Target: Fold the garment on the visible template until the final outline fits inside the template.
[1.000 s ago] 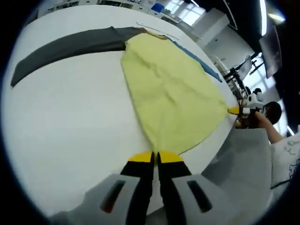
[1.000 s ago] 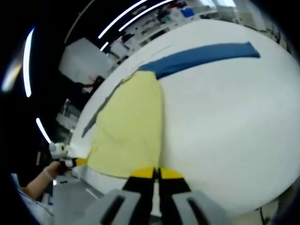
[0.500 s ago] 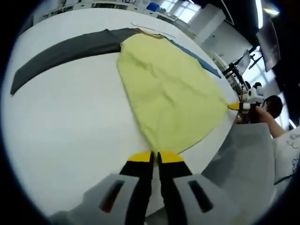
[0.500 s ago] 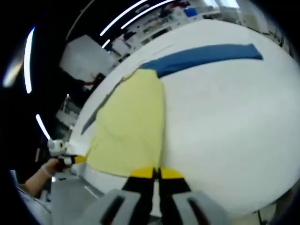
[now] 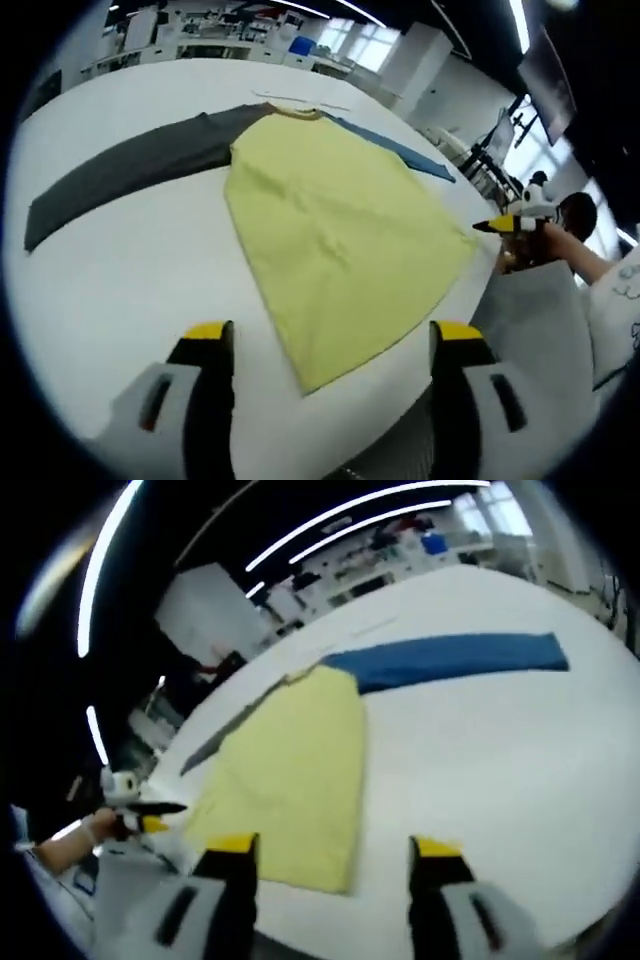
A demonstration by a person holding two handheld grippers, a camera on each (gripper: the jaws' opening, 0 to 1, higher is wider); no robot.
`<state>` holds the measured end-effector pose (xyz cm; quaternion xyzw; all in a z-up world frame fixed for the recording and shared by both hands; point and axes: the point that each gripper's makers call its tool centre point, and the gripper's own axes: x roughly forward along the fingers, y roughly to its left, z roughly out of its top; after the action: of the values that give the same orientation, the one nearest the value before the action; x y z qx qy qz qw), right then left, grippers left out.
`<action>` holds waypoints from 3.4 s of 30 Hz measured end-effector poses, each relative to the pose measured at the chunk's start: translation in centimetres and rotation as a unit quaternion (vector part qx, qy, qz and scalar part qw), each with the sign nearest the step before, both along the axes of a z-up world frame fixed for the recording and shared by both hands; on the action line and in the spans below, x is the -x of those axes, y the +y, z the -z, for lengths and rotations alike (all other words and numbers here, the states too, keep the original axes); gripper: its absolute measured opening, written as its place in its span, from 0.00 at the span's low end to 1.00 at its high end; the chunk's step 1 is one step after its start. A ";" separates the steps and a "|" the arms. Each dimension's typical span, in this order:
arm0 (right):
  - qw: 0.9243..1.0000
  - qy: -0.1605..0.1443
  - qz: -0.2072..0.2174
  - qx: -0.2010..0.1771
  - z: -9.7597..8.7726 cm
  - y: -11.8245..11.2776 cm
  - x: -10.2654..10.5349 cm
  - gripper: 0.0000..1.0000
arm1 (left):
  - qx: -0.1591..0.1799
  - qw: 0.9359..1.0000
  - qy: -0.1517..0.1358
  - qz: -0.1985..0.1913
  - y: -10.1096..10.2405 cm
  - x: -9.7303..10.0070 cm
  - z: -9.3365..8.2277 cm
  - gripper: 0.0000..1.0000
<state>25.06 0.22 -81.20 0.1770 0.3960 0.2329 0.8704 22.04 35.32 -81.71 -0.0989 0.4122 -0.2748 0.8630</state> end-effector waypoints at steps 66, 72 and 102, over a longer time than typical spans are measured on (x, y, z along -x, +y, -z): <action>0.958 -0.041 0.191 0.208 0.7 -22.5 -15.2 0.32 | 0.016 0.986 -0.113 -0.123 2.1 -1.5 -2.9 0.72; 0.955 -0.041 0.246 0.157 0.8 -22.3 -16.1 0.28 | 0.015 0.988 -0.099 -0.121 1.5 -1.0 -2.3 0.71; 0.961 -0.009 0.227 0.161 1.8 -22.8 -17.7 0.00 | 0.027 0.984 -0.113 -0.136 1.7 -1.1 -3.2 0.68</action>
<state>42.73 -22.53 -83.02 0.1179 0.3698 -0.0357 0.9209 23.16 37.04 -78.55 -0.1457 0.2870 -0.1750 0.9305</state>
